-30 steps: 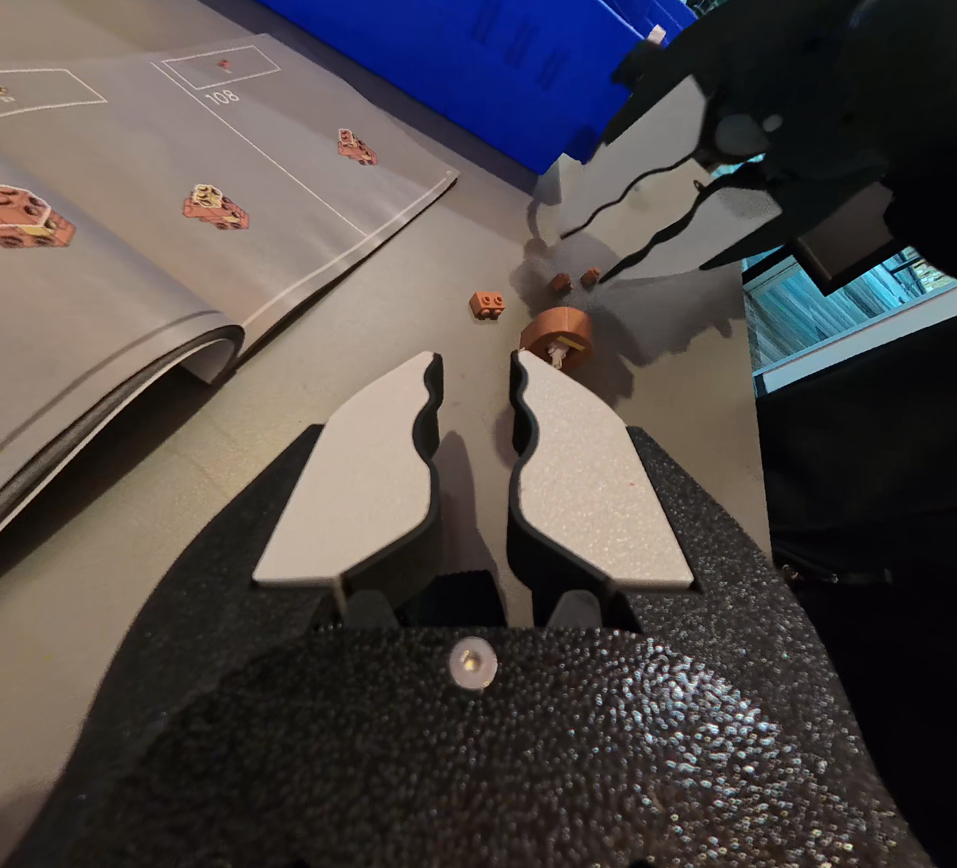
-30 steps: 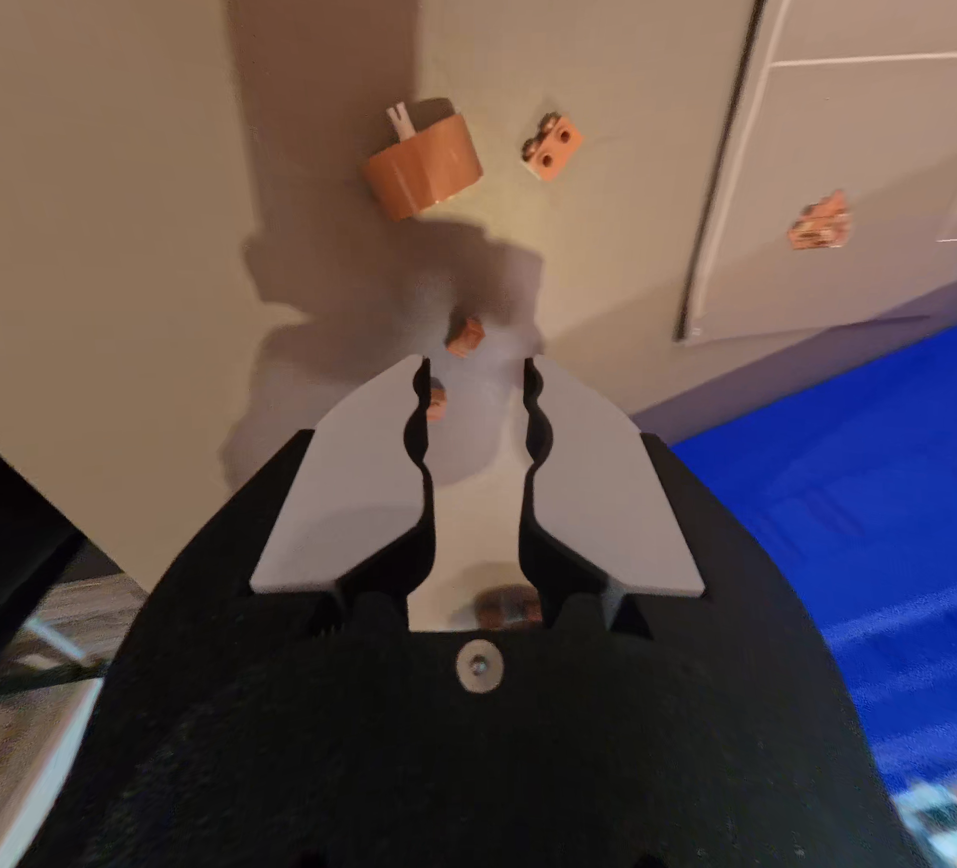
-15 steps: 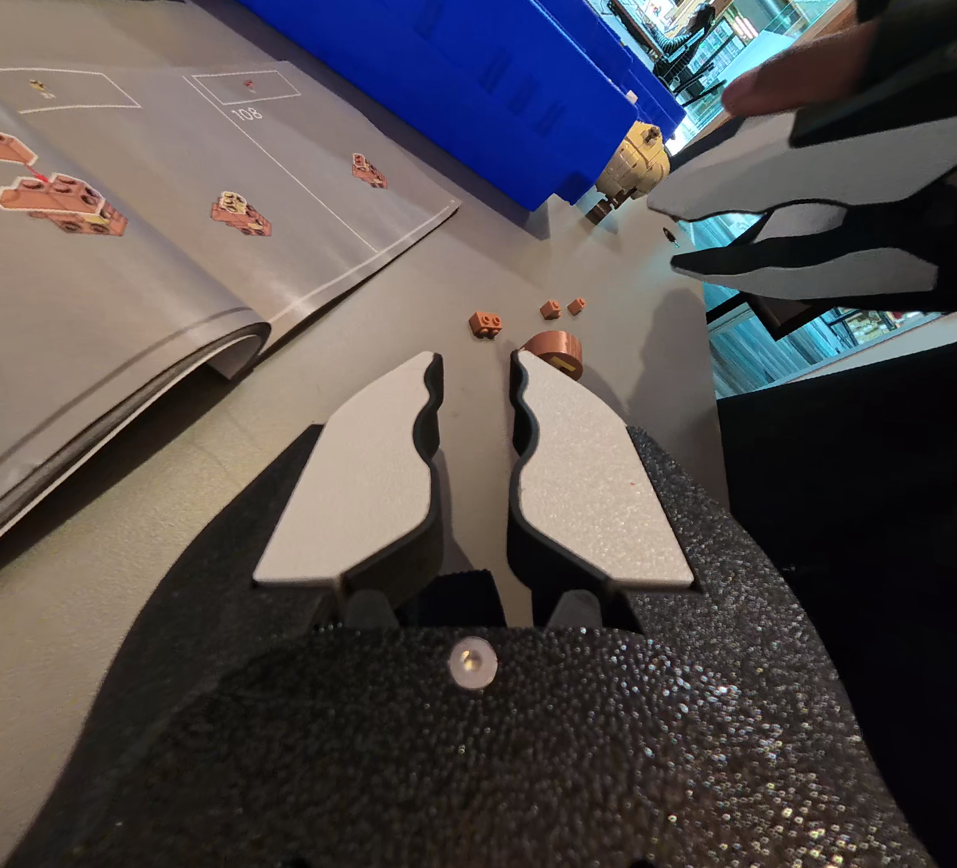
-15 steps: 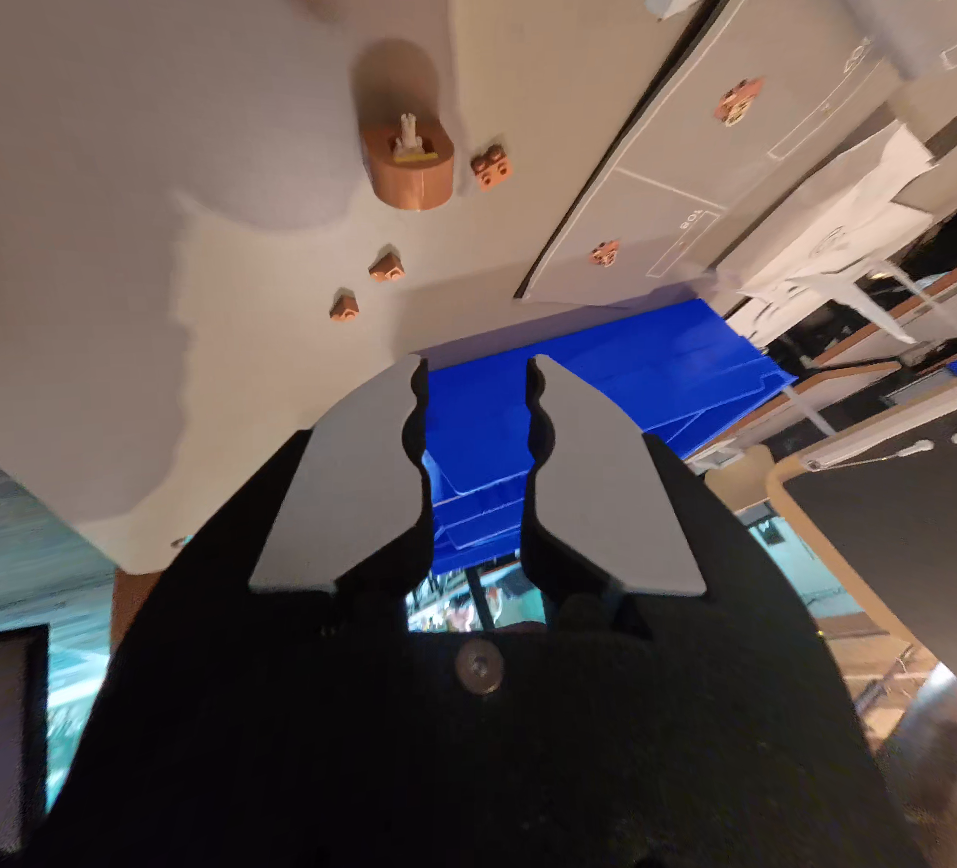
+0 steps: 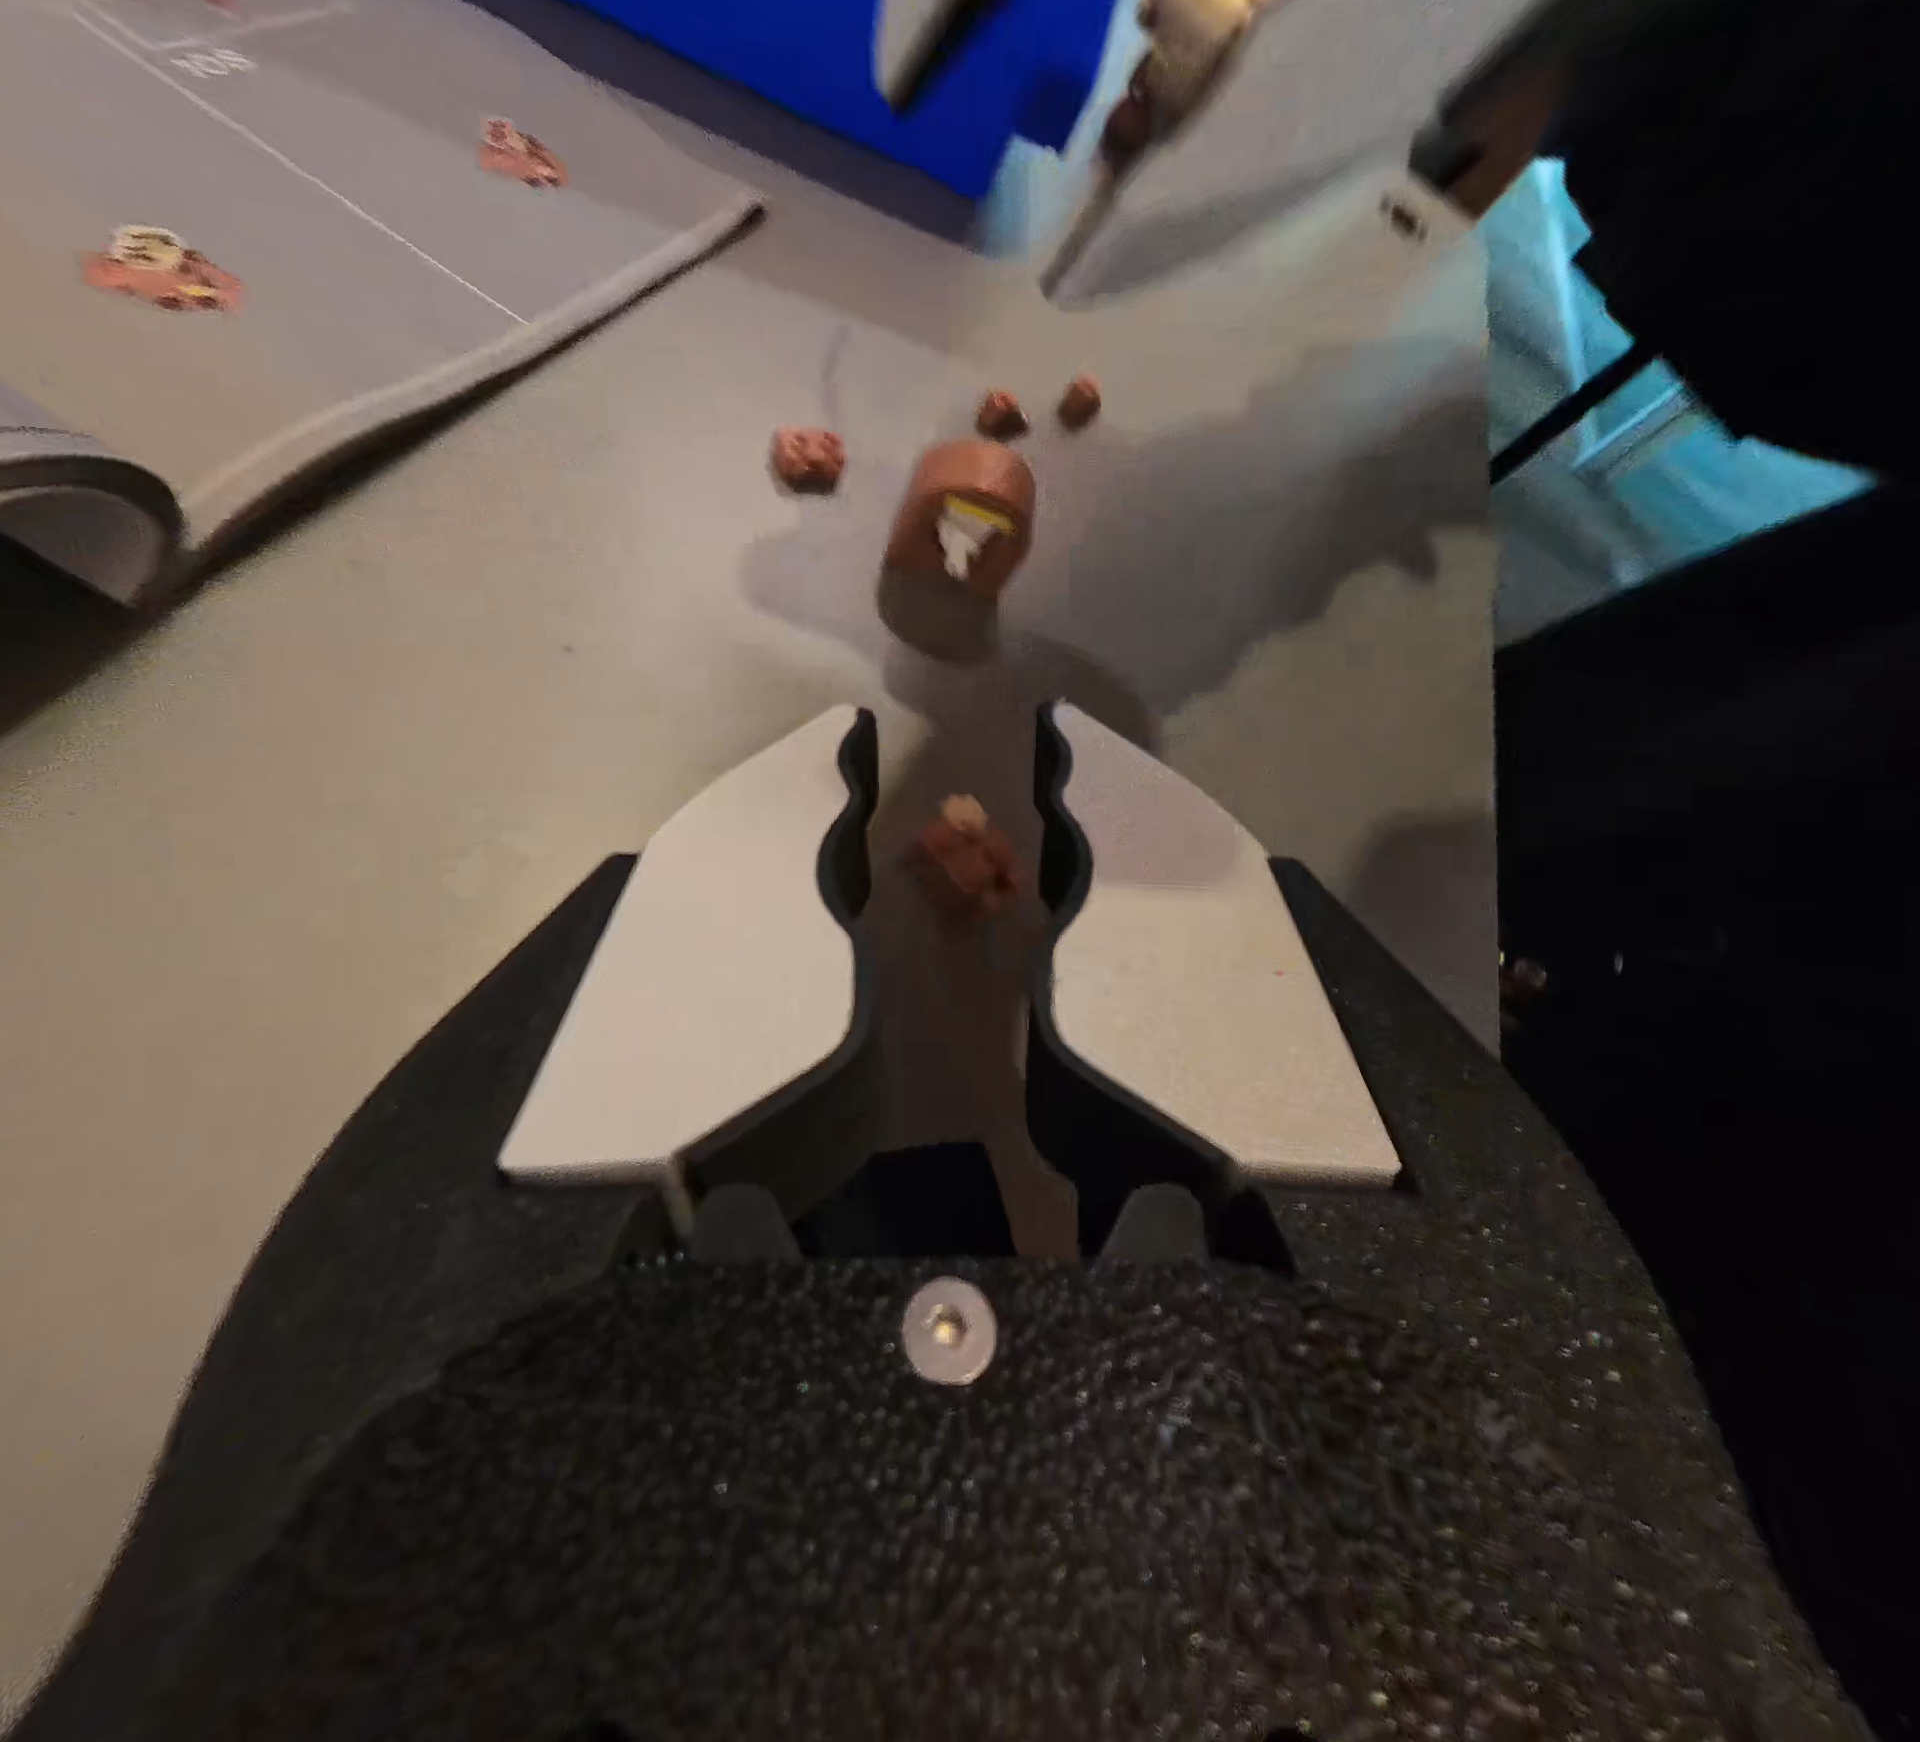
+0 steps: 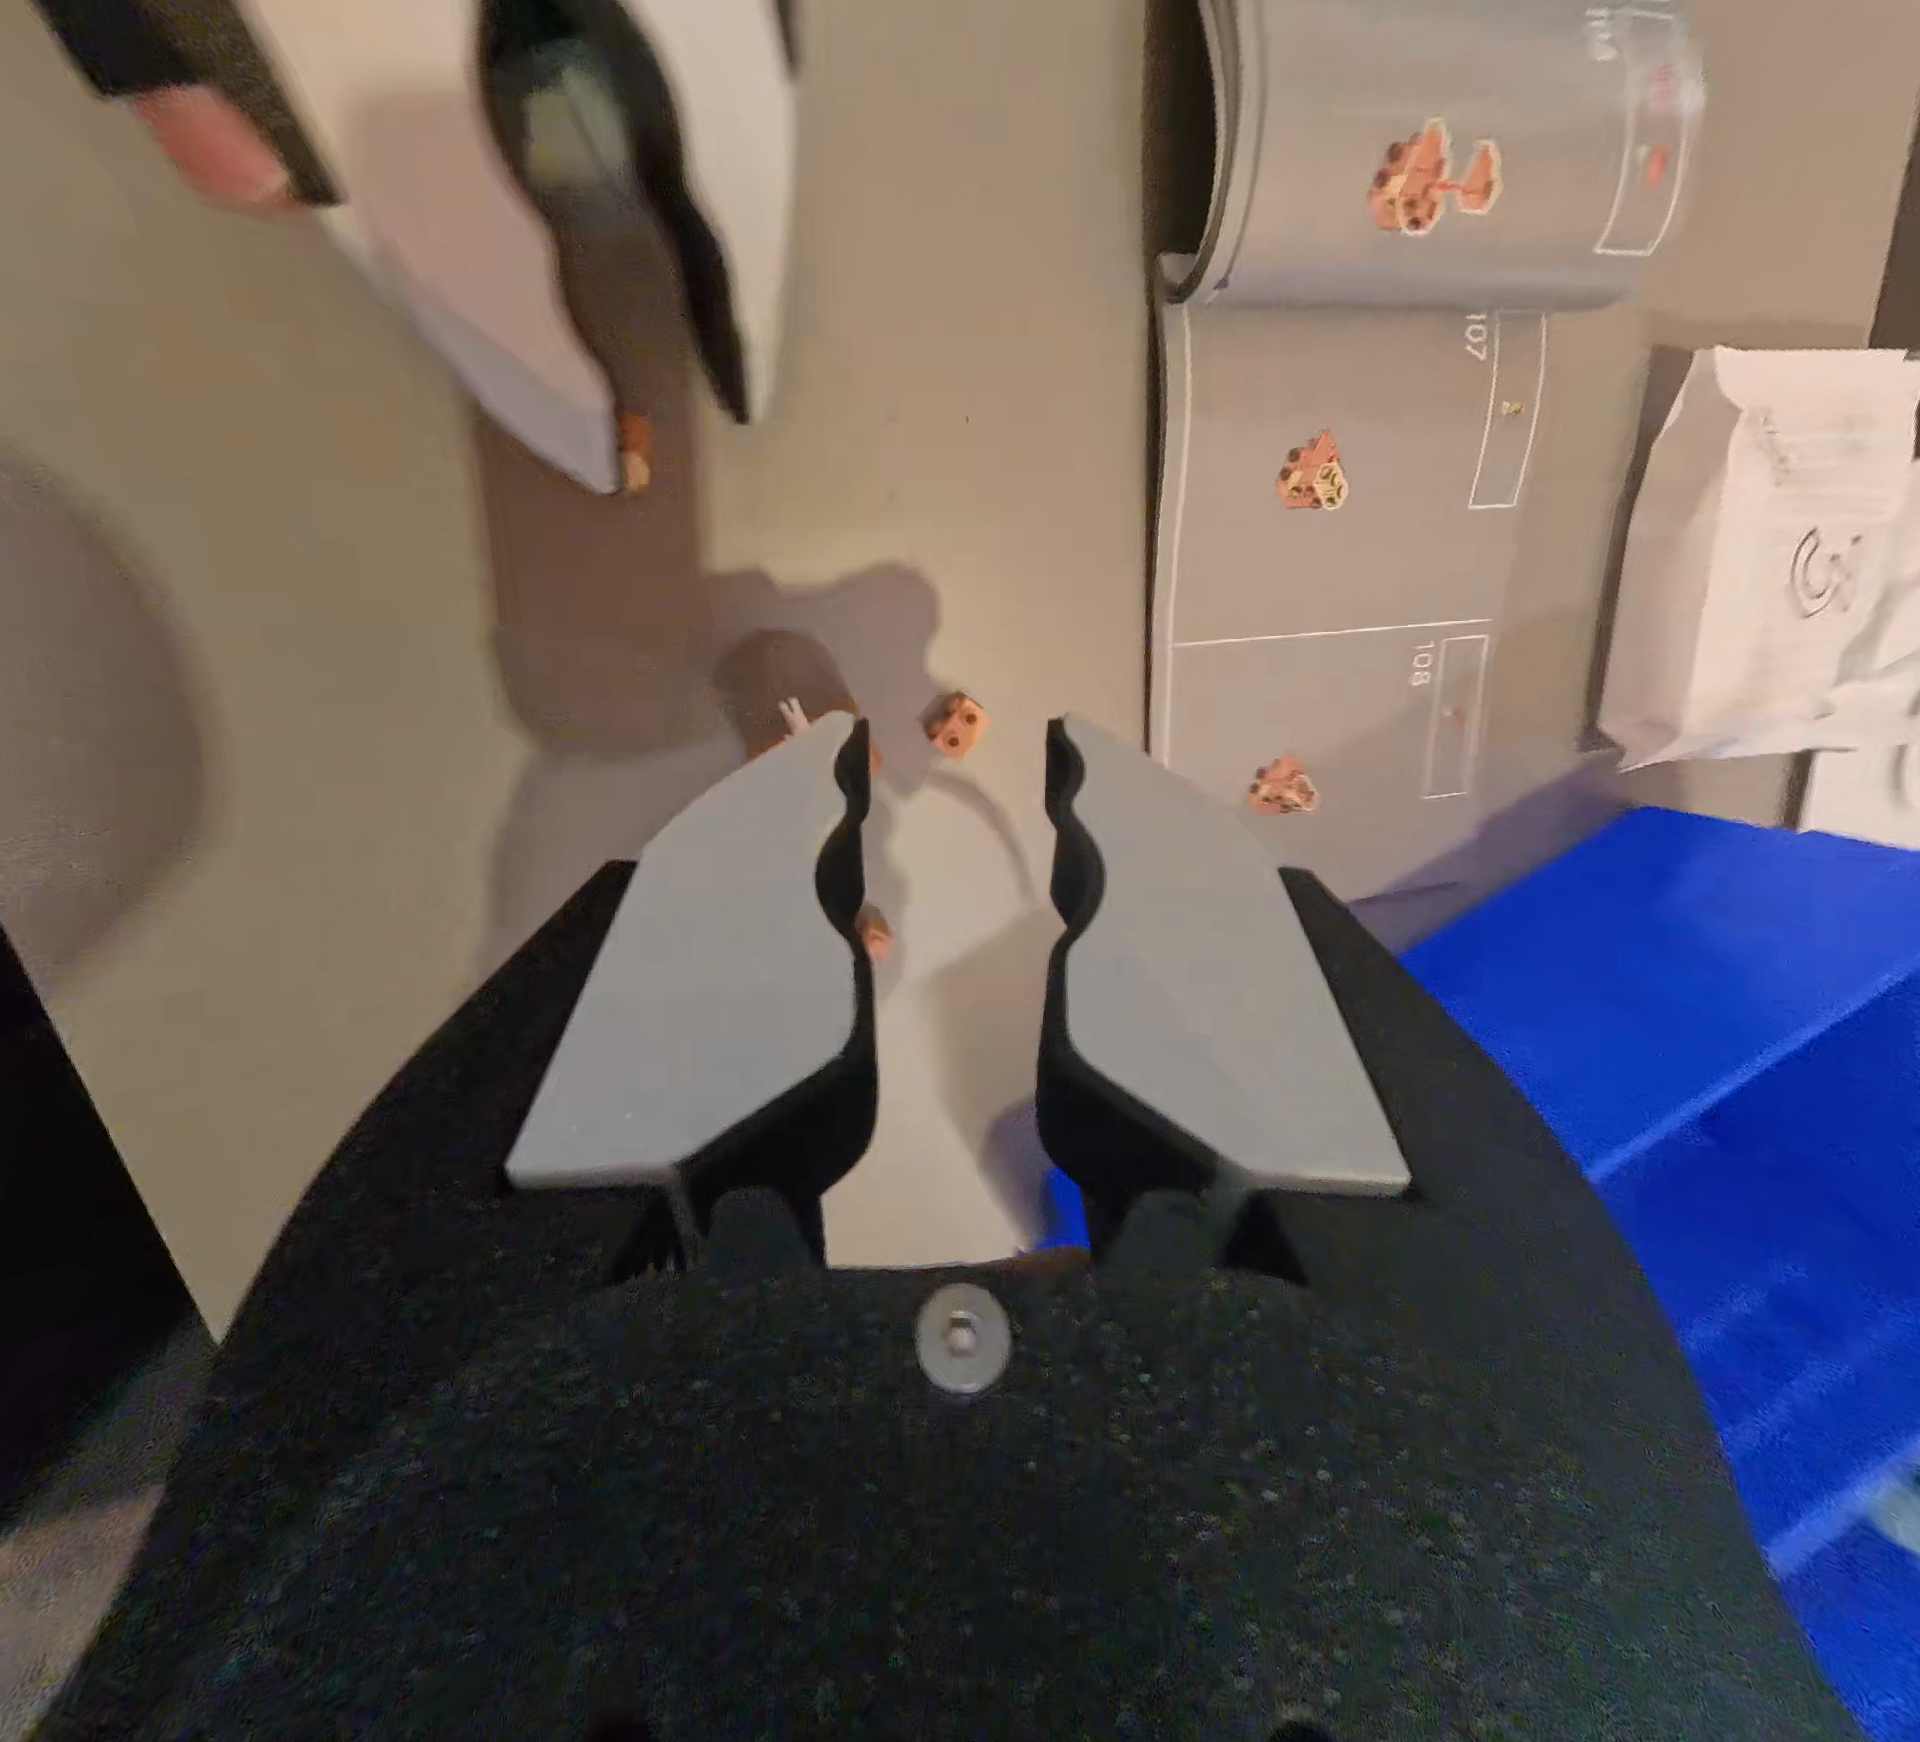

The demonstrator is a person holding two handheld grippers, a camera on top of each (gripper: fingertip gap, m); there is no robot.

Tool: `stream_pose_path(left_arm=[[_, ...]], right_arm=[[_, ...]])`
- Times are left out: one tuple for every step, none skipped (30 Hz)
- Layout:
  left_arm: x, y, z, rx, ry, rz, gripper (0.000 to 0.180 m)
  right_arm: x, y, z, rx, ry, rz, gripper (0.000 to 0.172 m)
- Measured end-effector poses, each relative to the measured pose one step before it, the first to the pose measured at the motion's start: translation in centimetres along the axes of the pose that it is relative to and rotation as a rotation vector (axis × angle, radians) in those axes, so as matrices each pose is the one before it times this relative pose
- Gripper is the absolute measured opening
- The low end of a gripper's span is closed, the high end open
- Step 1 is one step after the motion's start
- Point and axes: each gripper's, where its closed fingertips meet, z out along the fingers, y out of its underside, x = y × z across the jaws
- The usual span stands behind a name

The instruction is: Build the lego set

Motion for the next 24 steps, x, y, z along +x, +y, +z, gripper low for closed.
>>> stream_pose_path(left_arm=[[0.545, 0.764, -0.265, -0.0284, -0.0181, 0.0512, 0.029], [0.307, 0.683, -0.289, -0.0297, -0.0206, 0.0468, 0.031], [0.085, 0.565, -0.284, -0.0286, -0.022, 0.0375, 0.031], [-0.077, 0.446, -0.22, -0.0292, -0.0198, 0.027, 0.032], [-0.104, 0.324, -0.137, -0.0262, -0.0113, 0.0163, 0.032], [-0.052, 0.26, -0.016, -0.0256, -0.0012, 0.0037, 0.032], [0.065, 0.228, 0.089, -0.0263, 0.0077, -0.0029, 0.032], [0.192, 0.198, 0.177, -0.0243, 0.0134, -0.0021, 0.032], [0.251, 0.183, 0.24, -0.0236, 0.0148, 0.0, 0.032], [0.282, 0.133, 0.291, -0.0197, 0.0121, 0.0046, 0.032], [0.329, 0.046, 0.305, -0.0123, 0.0119, 0.0061, 0.032], [0.395, -0.066, 0.31, -0.0039, 0.0152, 0.005, 0.031], [0.451, -0.192, 0.283, 0.0047, 0.0176, 0.0006, 0.031], [0.416, -0.265, 0.202, 0.0102, 0.0169, -0.0051, 0.031], [0.387, -0.227, 0.103, 0.0072, 0.0176, -0.004, 0.031], [0.28, -0.207, -0.037, 0.0063, 0.0127, 0.004, 0.031], [0.174, -0.28, -0.211, 0.0104, 0.0084, 0.0133, 0.031], [0.009, -0.345, -0.345, 0.0136, 0.0021, 0.0122, 0.031], [-0.214, -0.348, -0.421, 0.0114, -0.0057, 0.0087, 0.03], [-0.435, -0.321, -0.428, 0.0085, -0.0131, 0.011, 0.03], [-0.571, -0.334, -0.38, 0.008, -0.0166, 0.0148, 0.03], [-0.691, -0.318, -0.276, 0.0052, -0.0175, 0.0132, 0.03], [-0.796, -0.251, -0.151, -0.0003, -0.019, 0.0092, 0.03], [-0.847, -0.223, -0.014, -0.0018, -0.0187, 0.0068, 0.03]], right_arm=[[-0.135, 0.201, -0.226, 0.0617, -0.0019, 0.049, 0.032], [-0.205, 0.332, -0.321, 0.0515, -0.0016, 0.0437, 0.032], [-0.278, 0.399, -0.357, 0.0457, -0.0024, 0.0361, 0.032], [-0.299, 0.496, -0.327, 0.036, -0.0006, 0.0316, 0.031], [-0.308, 0.616, -0.214, 0.0271, 0.0017, 0.0295, 0.031], [-0.285, 0.837, -0.072, 0.0115, 0.0041, 0.0263, 0.031], [-0.21, 0.932, 0.066, 0.0032, 0.0098, 0.0233, 0.031], [-0.139, 0.904, 0.141, 0.001, 0.0129, 0.0271, 0.031], [-0.154, 0.877, 0.161, 0.0009, 0.0103, 0.03, 0.031], [-0.224, 0.826, 0.113, 0.003, 0.0044, 0.0279, 0.031], [-0.205, 0.698, 0.022, 0.0084, 0.0016, 0.0282, 0.031], [-0.086, 0.533, -0.06, 0.0164, 0.0037, 0.0318, 0.031], [-0.012, 0.379, -0.096, 0.0217, 0.0034, 0.0328, 0.031], [0.029, 0.31, -0.108, 0.0201, 0.0013, 0.0311, 0.031], [0.123, 0.23, -0.136, 0.019, 0.0039, 0.0272, 0.031], [0.216, 0.078, -0.161, 0.0235, 0.0065, 0.0239, 0.031], [0.198, -0.046, -0.135, 0.0224, 0.0027, 0.0178, 0.03], [0.134, -0.177, -0.084, 0.0224, -0.0019, 0.0065, 0.03], [0.119, -0.314, -0.019, 0.0227, -0.0038, -0.0017, 0.029], [0.162, -0.34, 0.087, 0.0142, -0.0034, -0.0015, 0.028], [0.227, -0.337, 0.223, 0.0043, -0.0041, -0.0008, 0.027], [0.216, -0.358, 0.363, -0.0024, -0.0065, -0.0021, 0.027], [0.225, -0.412, 0.47, -0.0062, -0.0081, -0.0039, 0.027], [0.259, -0.468, 0.594, -0.009, -0.0066, -0.003, 0.026]])
